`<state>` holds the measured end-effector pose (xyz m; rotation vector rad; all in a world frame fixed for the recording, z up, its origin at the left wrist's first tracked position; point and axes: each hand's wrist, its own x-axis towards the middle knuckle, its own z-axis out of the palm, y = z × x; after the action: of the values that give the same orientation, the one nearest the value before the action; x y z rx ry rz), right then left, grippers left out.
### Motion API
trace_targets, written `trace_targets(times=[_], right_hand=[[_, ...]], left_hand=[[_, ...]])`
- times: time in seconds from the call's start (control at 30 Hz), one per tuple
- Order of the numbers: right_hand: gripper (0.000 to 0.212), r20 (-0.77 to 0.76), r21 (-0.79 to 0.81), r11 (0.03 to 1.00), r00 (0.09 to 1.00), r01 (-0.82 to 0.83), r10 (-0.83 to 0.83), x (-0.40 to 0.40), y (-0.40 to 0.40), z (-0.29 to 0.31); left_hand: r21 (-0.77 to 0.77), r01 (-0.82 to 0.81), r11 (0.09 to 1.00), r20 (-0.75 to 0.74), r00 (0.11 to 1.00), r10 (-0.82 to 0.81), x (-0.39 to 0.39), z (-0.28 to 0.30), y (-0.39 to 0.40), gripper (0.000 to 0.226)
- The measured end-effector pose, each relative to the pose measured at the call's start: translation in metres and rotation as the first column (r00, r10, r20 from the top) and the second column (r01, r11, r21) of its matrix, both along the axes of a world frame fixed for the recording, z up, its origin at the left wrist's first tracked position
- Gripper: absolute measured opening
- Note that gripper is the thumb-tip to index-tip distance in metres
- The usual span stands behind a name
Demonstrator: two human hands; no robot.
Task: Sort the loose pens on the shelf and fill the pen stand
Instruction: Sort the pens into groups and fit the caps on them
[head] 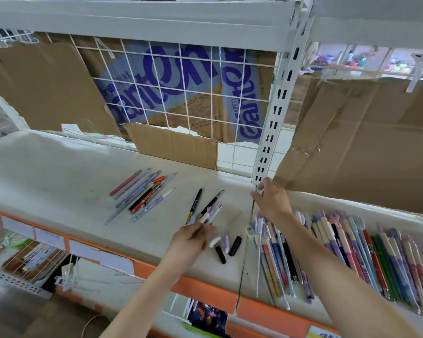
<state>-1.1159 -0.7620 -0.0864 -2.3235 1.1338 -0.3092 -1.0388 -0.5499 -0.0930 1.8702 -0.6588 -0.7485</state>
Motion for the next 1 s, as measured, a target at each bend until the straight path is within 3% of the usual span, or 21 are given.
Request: trace_targets(times=[0.13, 0.23, 0.33, 0.43, 0.53, 0.73, 1.0], right_hand=[[0.033, -0.103, -0.017, 1.000, 0.994, -0.025, 0.023, 0.012, -0.009, -0.010], [0.038, -0.034, 0.023, 0.996, 0.995, -0.089, 0.090, 0.005, -0.003, -0.011], [0.026, 0.277, 0.280, 0.950, 0.959, -0.141, 0.060, -0.010, 0.019, 0.000], [0.015, 0.550, 0.569, 0.774, 0.828, -0.277, -0.108, -0.021, 0.043, 0.014], [0.013, 0.620, 0.551, 0.756, 0.779, -0.355, -0.087, -0.025, 0.052, 0.016], [0.015, 0.668, 0.527, 0.776, 0.733, -0.345, -0.128, -0.026, 0.054, 0.017], [0.017, 0.642, 0.493, 0.753, 0.766, -0.436, 0.023, -0.026, 0.068, 0.020]], left_hand=[[-0.011, -0.012, 1.000, -0.076, 0.997, 0.011, 0.000, 0.006, 0.005, 0.032], [-0.033, 0.011, 0.999, -0.057, 0.998, -0.012, 0.002, 0.009, 0.008, 0.026], [-0.043, 0.022, 0.999, -0.053, 0.998, -0.024, 0.002, 0.009, 0.009, 0.023], [-0.044, 0.045, 0.998, -0.056, 0.997, -0.047, 0.000, 0.011, 0.006, 0.022], [-0.033, 0.069, 0.997, -0.065, 0.995, -0.071, -0.003, 0.013, 0.002, 0.021], [-0.045, 0.073, 0.996, -0.064, 0.995, -0.076, -0.003, 0.016, 0.002, 0.020], [-0.032, 0.105, 0.994, -0.081, 0.991, -0.107, -0.001, 0.015, 0.009, 0.023]])
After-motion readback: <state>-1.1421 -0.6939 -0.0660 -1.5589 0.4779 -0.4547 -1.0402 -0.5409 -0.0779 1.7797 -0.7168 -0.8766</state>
